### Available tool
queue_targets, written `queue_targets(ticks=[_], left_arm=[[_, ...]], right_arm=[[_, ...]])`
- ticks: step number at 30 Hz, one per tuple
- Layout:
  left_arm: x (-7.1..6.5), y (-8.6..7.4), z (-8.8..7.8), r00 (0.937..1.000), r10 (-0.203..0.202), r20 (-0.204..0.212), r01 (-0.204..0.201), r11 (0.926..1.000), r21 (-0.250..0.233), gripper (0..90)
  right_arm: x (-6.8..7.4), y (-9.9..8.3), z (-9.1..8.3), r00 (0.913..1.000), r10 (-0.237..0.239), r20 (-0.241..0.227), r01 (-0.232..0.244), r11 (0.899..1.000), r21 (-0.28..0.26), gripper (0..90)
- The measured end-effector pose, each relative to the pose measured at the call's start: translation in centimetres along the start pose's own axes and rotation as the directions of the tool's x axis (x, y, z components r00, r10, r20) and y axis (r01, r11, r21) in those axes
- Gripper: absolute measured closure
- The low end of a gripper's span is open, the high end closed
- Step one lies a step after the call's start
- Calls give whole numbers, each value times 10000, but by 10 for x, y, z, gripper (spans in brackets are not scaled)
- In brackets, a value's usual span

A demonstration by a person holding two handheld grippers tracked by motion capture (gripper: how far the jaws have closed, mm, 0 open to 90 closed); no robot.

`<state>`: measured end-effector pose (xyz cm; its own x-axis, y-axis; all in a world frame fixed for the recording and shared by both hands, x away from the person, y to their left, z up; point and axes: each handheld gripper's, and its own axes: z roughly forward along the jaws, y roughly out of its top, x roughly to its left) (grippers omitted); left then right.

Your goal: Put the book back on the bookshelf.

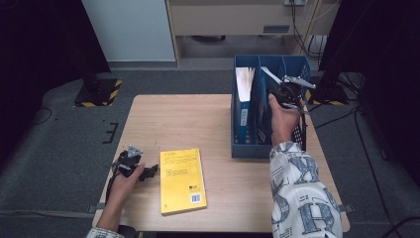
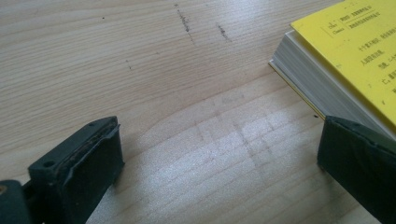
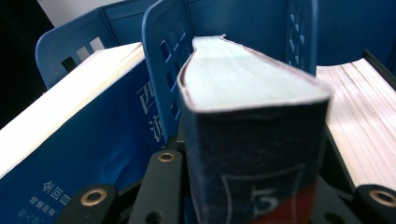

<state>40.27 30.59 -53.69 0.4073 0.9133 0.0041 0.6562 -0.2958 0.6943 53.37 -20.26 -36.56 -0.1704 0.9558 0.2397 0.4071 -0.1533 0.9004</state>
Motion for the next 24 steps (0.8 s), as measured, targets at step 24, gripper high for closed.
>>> queue_targets(ticks=[24], left_arm=[[-1, 0, 0, 10000, -19, -9, 19, 10000, -13, 0]], right_arm=[[8, -13, -31, 9982, -593, -109, 600, 9937, 942, 720]])
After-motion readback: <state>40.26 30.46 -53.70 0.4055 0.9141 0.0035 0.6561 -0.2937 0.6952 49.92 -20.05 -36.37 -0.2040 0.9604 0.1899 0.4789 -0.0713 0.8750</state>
